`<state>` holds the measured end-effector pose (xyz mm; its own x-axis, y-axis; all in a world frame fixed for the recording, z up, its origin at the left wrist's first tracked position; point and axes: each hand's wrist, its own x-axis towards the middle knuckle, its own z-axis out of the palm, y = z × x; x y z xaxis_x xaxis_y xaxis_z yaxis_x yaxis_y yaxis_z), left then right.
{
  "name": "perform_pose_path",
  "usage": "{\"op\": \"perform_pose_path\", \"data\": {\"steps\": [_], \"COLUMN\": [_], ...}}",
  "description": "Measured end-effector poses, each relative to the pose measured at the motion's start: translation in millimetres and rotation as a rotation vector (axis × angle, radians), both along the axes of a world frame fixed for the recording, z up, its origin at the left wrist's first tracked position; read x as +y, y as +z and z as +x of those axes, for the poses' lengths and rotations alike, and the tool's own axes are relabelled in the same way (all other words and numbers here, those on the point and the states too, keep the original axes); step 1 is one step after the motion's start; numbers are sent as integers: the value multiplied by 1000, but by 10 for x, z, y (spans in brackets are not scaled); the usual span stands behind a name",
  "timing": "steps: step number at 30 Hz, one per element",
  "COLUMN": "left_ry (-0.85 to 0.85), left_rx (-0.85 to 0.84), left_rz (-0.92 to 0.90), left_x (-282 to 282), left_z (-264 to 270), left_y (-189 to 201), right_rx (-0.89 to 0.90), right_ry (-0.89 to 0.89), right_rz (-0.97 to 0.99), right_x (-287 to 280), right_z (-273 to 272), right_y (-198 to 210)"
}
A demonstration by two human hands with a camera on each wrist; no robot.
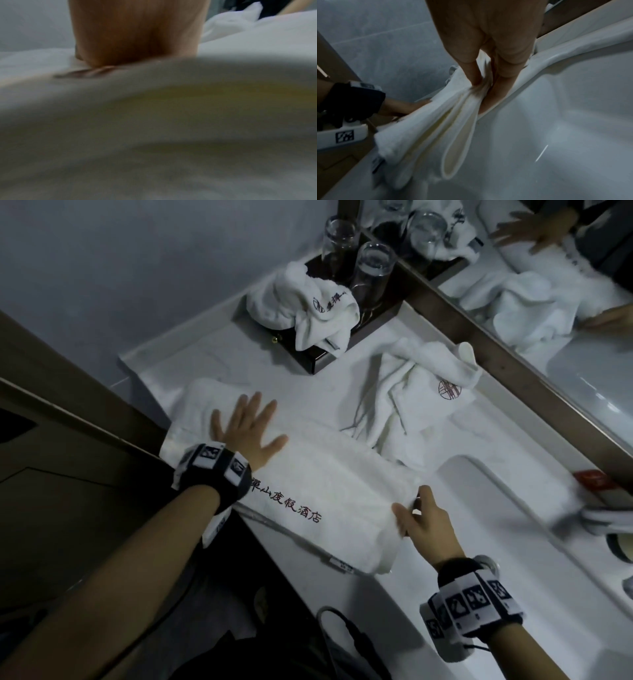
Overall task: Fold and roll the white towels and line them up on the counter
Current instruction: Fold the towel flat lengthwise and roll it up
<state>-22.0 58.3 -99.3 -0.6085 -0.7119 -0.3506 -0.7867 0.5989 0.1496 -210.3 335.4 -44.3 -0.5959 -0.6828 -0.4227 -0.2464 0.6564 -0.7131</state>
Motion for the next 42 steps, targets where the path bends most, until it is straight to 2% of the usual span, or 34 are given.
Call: {"op": "perform_pose_path", "data": {"steps": [5,8,10,12,14,15,18,21,23,25,27,30,33,35,37,39,42], "left_ry": [19,39,169,425,648,679,610,591,639,692,705,755,841,830,859,905,973], "left_rx": [26,128,200,288,400,445,486,543,631,723,750,701,632,675,823,918,915], "left_rz": [19,26,44,83,147,176,177,217,353,512,569,644,803,860,865,794,670], "left_x": [-230,-129,-115,-222,-420,-508,-669,-757,-791,-837,-884,-990,-1028,-1049,-1067,-1092,-1136], "left_z": [142,238,363,487,586,620,669,672,667,634,560,443,404,398,416,447,447], "left_y": [127,182,181,217,283,320,392,440,491,538,603,670,726,690,628,561,428], "right_rx": [49,285,432,484,422,367,262,346,429,447,447,454,457,449,448,453,435], "right_ry": [-25,-59,18,151,286,361,544,652,705,732,748,757,758,756,755,762,772], "right_rz": [70,-76,-142,-172,-211,-219,-181,-66,54,97,85,73,72,62,55,52,49], "right_x": [-27,-150,-348,-598,-891,-1043,-1456,-1721,-1782,-1790,-1774,-1745,-1725,-1712,-1685,-1659,-1641], "right_z": [23,72,129,228,379,472,749,943,993,996,986,971,969,954,938,919,892], "right_y": [25,158,284,369,399,386,218,-19,-158,-252,-285,-283,-287,-310,-334,-353,-350]}}
